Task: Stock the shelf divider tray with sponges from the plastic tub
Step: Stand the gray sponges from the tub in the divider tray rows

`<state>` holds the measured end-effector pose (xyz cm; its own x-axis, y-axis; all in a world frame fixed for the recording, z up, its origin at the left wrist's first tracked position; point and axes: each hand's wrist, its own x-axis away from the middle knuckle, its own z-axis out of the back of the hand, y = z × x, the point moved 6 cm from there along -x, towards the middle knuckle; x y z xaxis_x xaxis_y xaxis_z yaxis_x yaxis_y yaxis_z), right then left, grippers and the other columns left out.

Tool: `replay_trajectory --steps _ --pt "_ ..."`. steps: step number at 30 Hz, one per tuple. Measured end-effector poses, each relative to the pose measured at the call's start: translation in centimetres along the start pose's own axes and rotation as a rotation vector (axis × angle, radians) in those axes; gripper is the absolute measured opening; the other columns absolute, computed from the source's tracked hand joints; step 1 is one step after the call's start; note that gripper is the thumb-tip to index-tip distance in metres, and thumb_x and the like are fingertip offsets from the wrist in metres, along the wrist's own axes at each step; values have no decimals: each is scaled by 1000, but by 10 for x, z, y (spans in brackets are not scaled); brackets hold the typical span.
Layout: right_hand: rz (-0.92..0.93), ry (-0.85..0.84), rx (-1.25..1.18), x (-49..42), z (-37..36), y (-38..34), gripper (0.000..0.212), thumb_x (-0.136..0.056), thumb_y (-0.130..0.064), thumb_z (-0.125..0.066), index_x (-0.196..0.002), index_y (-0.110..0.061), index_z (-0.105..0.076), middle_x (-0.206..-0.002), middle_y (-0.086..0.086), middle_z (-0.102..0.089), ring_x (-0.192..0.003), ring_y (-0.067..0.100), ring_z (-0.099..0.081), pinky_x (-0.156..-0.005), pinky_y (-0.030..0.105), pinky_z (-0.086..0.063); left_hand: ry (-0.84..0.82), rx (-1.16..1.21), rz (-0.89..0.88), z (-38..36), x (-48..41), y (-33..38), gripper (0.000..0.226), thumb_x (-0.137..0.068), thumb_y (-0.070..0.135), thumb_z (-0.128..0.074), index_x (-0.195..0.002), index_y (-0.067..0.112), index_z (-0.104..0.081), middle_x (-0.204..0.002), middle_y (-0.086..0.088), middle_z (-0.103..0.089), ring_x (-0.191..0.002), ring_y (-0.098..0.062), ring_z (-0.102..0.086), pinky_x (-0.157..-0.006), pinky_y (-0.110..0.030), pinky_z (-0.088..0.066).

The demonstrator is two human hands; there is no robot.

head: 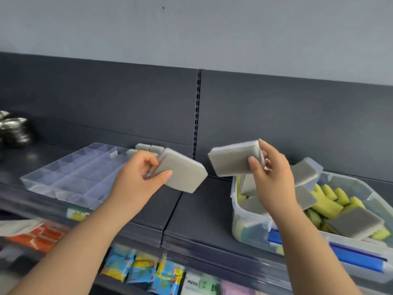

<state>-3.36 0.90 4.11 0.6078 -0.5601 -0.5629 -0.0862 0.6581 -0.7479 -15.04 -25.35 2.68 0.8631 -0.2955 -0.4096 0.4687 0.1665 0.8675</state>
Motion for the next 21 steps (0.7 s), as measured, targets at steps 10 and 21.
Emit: replay_trajectory --steps 10,21 --pt "182 -292 21 31 -125 -43 40 -90 -15 -57 -128 -23 -50 -113 -10 -46 -96 -6 -39 -79 -3 -29 112 -253 86 90 18 -61 30 -74 24 -75 -80 36 -48 -102 13 -63 -89 -10 -63 -76 -45 -53" --pt "69 -344 -39 -5 -258 -17 40 -90 -15 -57 -129 -25 -50 -113 -12 -46 -95 -15 -41 -80 -2 -32 91 -335 177 143 -52 -144 29 -74 24 -74 -81 38 -49 -108 33 -57 -97 -3 -61 -78 -33 -52"
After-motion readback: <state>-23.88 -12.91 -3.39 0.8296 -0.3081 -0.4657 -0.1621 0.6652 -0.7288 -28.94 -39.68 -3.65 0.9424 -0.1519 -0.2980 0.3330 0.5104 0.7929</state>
